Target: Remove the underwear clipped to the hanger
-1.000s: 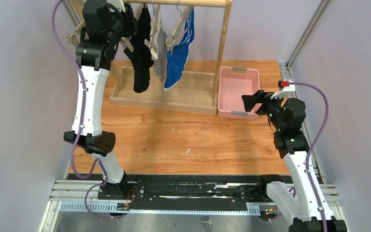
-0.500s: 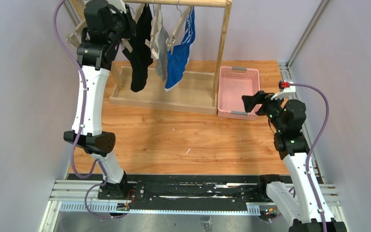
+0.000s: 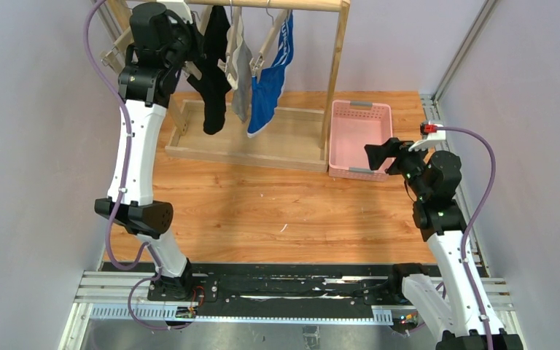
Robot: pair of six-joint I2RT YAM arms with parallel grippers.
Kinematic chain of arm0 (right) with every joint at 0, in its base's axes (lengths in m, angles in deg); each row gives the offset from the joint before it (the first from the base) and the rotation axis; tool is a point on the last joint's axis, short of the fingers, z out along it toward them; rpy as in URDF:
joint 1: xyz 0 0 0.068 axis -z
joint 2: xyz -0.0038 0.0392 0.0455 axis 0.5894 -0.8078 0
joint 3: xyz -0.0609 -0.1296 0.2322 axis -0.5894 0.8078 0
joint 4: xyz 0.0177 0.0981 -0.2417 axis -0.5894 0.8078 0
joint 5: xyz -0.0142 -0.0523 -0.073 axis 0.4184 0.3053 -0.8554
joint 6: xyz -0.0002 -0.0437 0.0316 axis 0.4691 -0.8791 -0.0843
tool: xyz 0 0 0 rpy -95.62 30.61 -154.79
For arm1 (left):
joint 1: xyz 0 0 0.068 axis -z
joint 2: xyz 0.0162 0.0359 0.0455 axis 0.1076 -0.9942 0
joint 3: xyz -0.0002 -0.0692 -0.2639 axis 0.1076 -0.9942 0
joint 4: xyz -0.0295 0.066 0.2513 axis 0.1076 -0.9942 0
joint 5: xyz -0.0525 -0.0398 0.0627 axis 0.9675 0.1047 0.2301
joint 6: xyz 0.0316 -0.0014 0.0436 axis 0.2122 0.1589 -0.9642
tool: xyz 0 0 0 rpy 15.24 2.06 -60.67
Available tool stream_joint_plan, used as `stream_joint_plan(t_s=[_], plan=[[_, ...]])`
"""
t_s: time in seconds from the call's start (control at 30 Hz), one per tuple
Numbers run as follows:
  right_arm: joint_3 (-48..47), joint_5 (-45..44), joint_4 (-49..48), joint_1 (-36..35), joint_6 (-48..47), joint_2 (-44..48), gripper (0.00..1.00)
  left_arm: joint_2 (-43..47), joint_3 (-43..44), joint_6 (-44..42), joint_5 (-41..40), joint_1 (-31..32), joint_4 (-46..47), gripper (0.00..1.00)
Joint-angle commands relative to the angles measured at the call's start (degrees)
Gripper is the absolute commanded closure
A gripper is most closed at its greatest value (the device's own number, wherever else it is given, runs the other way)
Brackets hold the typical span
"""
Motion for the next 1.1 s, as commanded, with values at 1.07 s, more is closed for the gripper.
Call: stream_joint_plan(t_s=[1.07], plan=[[2.3, 0.1, -3.7, -0.8, -5.4, -1.3, 0.25, 28.7, -35.3, -1.0, -2.8, -0.3, 5.8, 1.0]])
